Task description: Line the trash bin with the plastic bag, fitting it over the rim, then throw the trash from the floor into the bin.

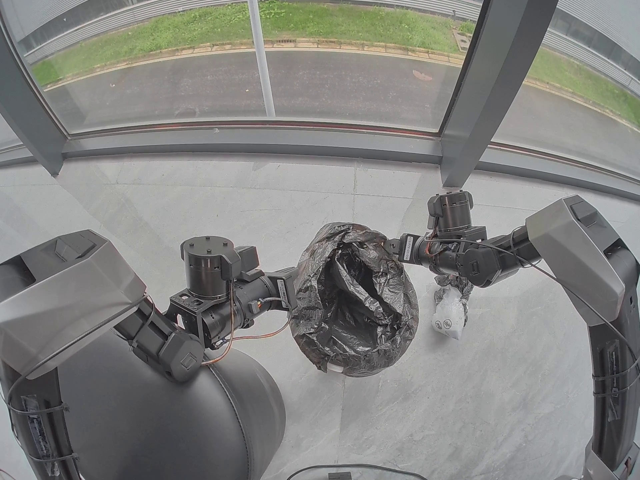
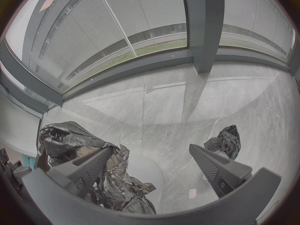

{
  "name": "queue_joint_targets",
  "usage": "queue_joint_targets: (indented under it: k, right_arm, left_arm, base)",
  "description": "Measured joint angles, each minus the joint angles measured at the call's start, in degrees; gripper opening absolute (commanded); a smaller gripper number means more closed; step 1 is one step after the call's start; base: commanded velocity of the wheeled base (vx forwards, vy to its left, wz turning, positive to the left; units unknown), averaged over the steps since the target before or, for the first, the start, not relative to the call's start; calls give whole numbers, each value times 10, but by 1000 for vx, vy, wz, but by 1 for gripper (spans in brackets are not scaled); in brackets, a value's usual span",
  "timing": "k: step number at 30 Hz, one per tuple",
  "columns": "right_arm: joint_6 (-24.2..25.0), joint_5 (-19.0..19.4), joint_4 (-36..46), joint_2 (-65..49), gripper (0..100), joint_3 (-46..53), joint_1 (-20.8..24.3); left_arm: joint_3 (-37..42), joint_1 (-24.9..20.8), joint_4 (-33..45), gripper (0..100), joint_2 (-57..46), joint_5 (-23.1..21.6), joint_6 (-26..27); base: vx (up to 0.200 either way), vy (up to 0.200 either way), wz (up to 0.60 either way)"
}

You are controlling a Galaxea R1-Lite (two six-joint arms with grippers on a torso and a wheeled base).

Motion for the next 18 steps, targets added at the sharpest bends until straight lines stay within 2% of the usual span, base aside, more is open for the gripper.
queue_joint_targets:
  k: [9, 18]
  right_arm:
    - [-2, 1, 3, 4, 100, 10, 1]
    - [-9, 0, -9, -49, 100, 36, 8]
  left_arm:
    - [5, -1, 1, 0, -2, 0, -9]
    - [11, -1, 1, 0, -9, 1, -13]
  base:
    - [0, 0, 0]
    - [0, 0, 0]
